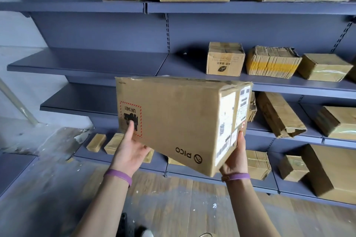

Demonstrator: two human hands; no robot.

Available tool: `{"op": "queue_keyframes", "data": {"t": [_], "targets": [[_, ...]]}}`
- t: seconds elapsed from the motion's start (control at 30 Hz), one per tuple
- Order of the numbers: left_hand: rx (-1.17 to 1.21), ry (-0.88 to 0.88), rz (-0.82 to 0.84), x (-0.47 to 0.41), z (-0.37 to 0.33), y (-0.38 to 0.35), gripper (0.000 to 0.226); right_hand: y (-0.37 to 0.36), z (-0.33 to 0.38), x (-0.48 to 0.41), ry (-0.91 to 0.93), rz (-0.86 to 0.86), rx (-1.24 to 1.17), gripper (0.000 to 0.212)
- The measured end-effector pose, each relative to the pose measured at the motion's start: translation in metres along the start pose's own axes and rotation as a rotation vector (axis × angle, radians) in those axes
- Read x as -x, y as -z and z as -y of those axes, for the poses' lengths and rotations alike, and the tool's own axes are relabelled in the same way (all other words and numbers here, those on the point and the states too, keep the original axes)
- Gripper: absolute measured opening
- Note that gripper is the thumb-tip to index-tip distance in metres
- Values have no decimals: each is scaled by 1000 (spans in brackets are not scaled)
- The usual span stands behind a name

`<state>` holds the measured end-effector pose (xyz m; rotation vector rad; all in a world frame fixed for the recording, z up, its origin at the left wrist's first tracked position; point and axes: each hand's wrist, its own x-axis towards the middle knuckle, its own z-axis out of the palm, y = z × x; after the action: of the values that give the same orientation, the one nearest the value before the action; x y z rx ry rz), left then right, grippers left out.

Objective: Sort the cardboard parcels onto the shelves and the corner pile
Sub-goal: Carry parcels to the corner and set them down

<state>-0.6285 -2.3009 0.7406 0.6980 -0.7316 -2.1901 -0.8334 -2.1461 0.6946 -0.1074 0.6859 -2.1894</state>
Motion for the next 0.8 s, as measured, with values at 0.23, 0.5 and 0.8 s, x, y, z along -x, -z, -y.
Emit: {"op": "queue_keyframes", "data": {"t": [0.23,0.5,0.8], "targets": [[-239,2,48,5,13,-29,57,-8,-14,-2,47,-160,-29,116],[-567,-116,106,11,24,-46,79,-16,-8,5,212,-266,26,50],[-550,-190,203,17,22,-42,75,-21,3,10,160,-284,343,59]]}}
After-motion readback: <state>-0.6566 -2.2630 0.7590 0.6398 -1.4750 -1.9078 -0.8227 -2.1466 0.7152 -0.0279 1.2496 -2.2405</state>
